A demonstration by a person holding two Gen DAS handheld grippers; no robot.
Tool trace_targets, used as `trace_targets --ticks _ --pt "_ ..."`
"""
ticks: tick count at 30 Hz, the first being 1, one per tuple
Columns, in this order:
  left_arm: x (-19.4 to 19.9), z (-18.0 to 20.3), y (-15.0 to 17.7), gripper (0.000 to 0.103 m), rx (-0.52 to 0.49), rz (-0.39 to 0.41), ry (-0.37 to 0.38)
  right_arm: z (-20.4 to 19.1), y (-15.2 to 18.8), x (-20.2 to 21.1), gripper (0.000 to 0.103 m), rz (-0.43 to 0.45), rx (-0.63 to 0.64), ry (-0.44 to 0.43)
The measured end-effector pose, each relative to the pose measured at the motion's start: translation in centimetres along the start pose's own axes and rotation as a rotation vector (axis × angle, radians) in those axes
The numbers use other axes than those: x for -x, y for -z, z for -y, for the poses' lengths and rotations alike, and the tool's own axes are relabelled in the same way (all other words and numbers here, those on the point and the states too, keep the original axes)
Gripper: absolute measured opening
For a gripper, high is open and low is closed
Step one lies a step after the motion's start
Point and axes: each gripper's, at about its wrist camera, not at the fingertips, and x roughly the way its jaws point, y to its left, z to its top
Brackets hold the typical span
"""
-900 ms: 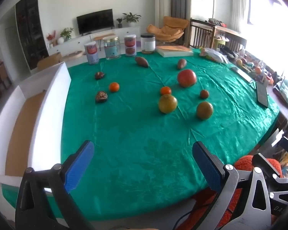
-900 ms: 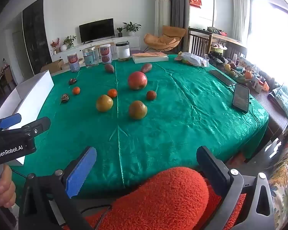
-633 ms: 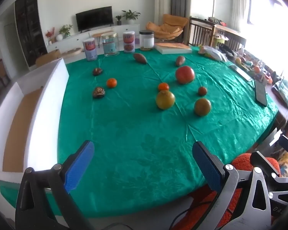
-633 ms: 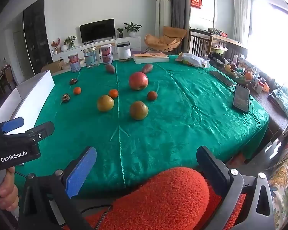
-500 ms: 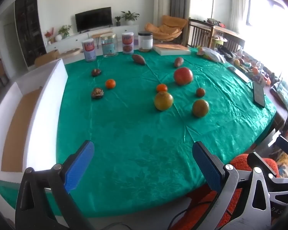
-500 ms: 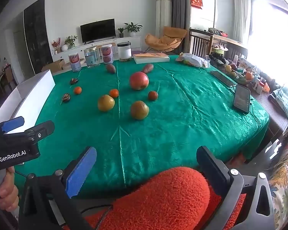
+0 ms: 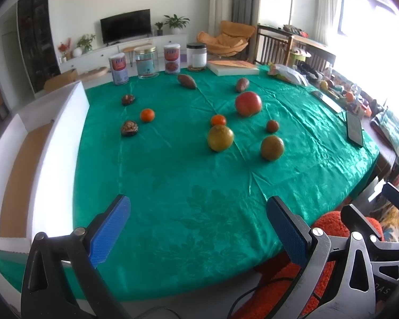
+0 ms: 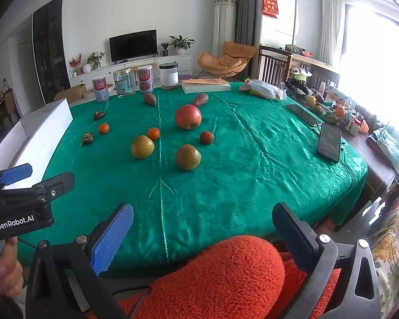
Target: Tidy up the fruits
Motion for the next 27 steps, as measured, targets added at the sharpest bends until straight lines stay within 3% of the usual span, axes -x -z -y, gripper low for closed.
trace_targets --ticks 27 --pt "-1.2 0.2 0.4 0.102 0.014 -0.052 0.012 0.1 0.2 -0.3 0.103 0.02 0.027 0.056"
